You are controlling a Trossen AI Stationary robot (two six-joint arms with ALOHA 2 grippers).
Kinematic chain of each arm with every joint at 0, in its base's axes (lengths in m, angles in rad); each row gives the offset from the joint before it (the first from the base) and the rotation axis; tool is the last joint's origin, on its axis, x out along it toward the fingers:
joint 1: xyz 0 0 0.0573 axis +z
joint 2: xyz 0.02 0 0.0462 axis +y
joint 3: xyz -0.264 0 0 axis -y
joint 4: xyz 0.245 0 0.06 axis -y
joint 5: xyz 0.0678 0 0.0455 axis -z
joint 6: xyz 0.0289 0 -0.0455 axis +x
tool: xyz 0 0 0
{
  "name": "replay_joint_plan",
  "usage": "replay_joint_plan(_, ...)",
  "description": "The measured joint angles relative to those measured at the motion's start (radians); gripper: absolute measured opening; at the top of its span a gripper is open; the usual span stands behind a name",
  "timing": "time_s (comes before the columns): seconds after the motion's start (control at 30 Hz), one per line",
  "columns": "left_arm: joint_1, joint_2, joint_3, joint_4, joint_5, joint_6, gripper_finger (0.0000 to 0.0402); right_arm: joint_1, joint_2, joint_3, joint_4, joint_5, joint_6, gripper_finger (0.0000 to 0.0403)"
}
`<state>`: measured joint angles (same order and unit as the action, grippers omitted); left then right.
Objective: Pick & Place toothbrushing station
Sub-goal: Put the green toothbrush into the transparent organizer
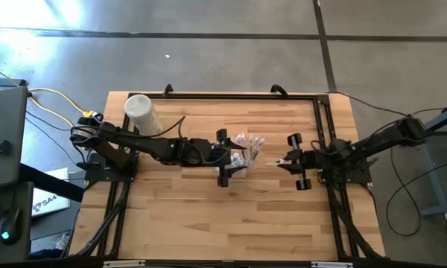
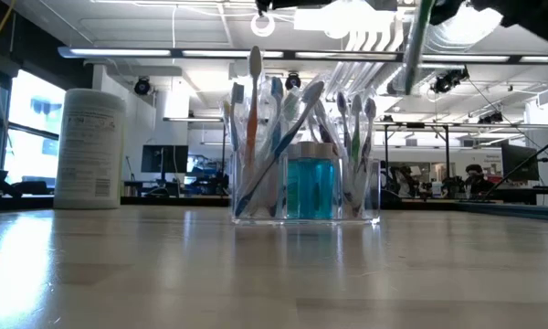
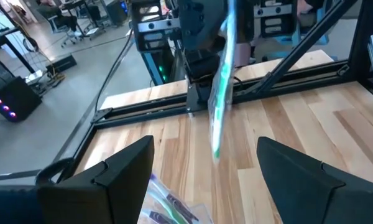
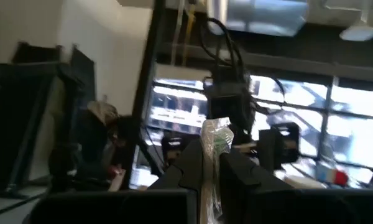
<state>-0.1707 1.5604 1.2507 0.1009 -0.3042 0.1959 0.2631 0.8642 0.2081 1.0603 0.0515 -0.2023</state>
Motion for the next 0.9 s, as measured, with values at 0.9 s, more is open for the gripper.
replay_joint_plan(0.9,-0.006,-0.005,0.0,-0.054,-0.001,-0.062,0.028,-0.31,0.598,0.096,0.43,-0.346,0.306,0.0017)
